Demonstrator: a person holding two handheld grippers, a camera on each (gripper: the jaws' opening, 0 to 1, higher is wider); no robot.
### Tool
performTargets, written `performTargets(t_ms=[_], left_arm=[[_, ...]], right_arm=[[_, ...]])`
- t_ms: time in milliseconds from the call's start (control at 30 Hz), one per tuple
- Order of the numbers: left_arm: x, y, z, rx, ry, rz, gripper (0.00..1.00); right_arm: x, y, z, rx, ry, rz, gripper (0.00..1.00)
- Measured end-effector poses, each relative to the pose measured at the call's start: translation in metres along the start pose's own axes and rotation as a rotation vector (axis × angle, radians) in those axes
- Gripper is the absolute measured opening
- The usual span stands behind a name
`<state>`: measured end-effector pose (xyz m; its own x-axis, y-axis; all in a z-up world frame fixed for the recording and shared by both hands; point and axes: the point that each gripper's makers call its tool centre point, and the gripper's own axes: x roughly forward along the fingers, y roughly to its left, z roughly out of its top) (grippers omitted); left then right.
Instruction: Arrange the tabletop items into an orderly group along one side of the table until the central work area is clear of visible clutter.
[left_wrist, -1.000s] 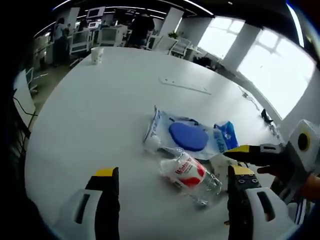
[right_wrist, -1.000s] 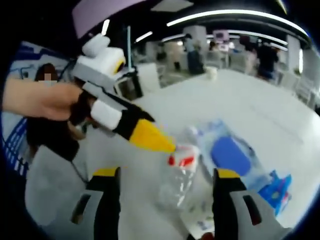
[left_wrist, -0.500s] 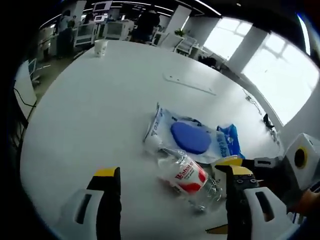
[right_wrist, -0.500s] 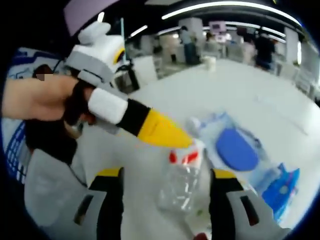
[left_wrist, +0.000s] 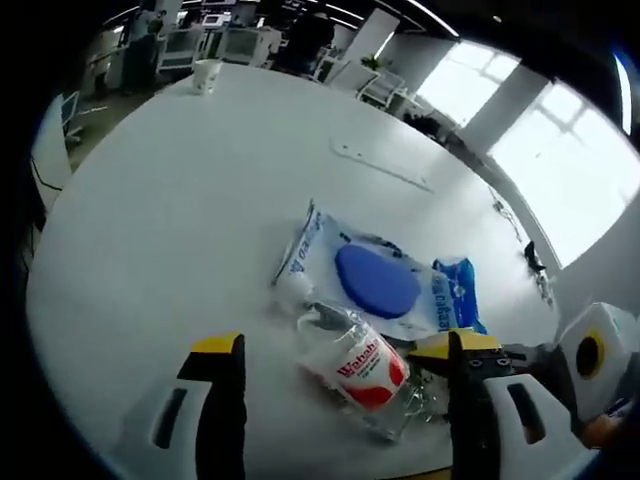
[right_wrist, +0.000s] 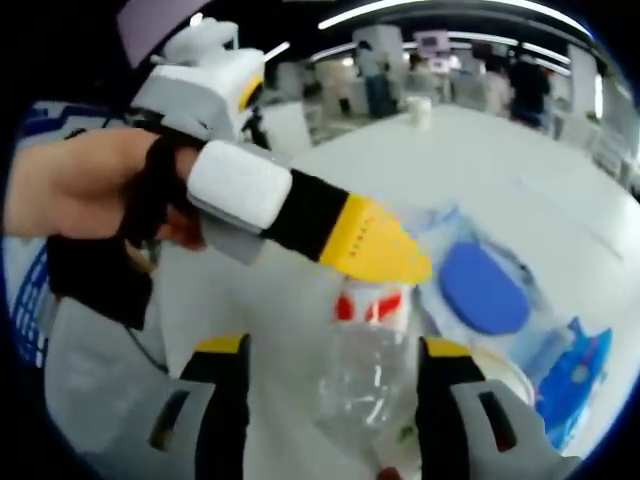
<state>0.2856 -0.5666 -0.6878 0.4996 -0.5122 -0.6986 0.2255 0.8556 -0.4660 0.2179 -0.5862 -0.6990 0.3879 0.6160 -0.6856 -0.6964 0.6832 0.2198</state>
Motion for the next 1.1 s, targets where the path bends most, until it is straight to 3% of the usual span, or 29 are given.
performTargets(t_ms=[1100], left_arm=[[0.030,-0.005,-0.003,-0.092,0.033,-0.019,0.77]], right_arm=[[0.017,-0.004,-0.004,0.009,-0.016,-0.031,0.63]])
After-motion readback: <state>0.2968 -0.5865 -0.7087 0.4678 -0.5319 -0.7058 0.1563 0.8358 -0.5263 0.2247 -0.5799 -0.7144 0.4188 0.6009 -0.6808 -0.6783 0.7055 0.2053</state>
